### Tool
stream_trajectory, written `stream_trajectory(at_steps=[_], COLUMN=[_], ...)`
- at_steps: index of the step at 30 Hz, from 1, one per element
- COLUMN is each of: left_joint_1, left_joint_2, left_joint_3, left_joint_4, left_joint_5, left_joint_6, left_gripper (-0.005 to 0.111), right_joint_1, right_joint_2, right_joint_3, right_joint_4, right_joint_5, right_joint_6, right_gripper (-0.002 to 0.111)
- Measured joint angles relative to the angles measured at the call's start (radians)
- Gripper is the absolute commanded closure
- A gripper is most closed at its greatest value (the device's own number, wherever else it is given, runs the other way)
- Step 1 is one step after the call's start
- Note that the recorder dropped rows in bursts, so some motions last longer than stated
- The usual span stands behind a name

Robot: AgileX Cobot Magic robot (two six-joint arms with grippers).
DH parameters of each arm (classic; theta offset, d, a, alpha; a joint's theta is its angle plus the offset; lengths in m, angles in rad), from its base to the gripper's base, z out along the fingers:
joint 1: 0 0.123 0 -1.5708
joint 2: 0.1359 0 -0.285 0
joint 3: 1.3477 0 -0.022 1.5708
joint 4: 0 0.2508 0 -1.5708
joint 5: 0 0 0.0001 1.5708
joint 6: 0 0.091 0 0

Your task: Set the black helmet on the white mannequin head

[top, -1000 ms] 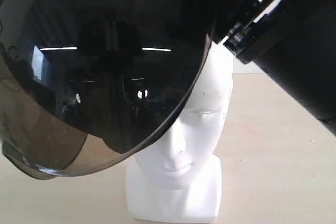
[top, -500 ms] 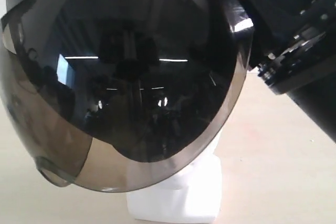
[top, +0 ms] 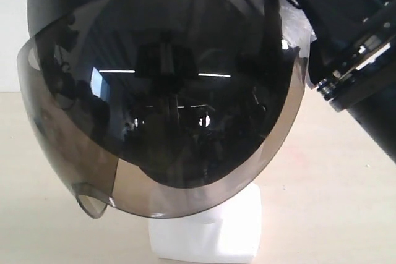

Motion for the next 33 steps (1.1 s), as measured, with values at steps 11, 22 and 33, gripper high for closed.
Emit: stream_trajectory(at_steps=[11, 22, 33], left_joint_1=[-0.013, -0.112, -0.152], left_joint_2=[0.133, 0.236, 0.280], left_joint_3=[-0.087, -0.182, -0.207], left_joint_4=[0.015, 0.008, 0.045], left_joint_5=[-0.073, -0.069, -0.047], left_joint_6=[0.000, 0.009, 0.027], left_gripper=[0.102, 0.102, 0.102], right_joint_1=[0.000, 0.002, -0.002], right_joint_2=[0.000, -0.002, -0.010], right_joint_3=[0.000, 0.001, 0.003], right_joint_4=[0.039, 0.131, 0.283], right_joint_5=[0.000, 0.018, 0.096], right_joint_6=[-0.037, -0.071, -0.269], right_gripper=[0.108, 0.108, 0.108])
